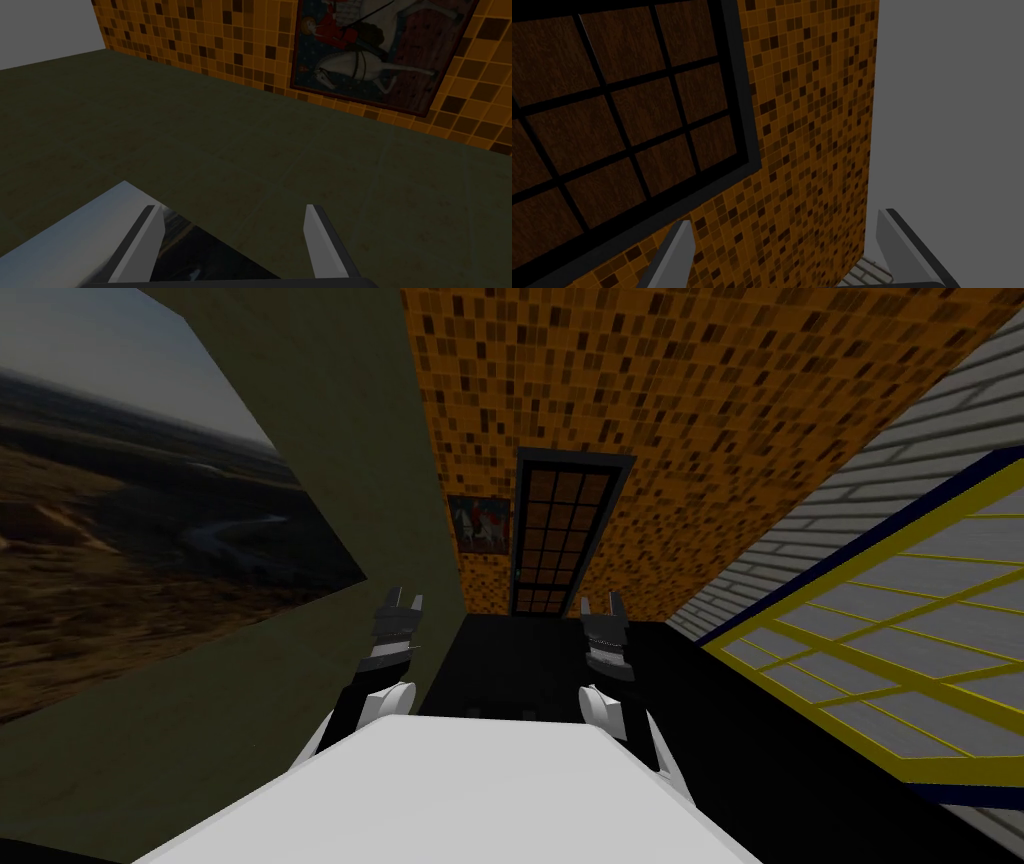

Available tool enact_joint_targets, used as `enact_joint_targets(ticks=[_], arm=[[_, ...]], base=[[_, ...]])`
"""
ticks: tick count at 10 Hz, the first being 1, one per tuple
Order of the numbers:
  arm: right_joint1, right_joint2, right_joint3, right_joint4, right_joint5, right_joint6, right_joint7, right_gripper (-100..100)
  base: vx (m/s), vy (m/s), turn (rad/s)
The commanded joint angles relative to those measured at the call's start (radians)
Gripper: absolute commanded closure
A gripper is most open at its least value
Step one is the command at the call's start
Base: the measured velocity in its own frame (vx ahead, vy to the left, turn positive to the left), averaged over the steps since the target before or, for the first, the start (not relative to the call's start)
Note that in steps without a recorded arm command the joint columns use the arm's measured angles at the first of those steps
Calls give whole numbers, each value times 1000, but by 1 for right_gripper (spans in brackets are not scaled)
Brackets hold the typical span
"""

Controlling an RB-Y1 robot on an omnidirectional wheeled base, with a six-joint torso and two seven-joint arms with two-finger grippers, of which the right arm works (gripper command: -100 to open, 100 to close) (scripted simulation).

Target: Pull the door open

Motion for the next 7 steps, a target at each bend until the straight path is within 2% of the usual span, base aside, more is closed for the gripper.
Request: enact_joint_targets(ticks=[1, 2, 7], arm=[[-12, -2, 5, 32, -6, -4, -28, -100], [-21, -8, 5, 62, -14, -11, -54, -100], [-49, -22, 7, 155, -38, -31, -135, -100]], base=[[171, 9, 38], [149, 17, 51], [97, 21, 41]])
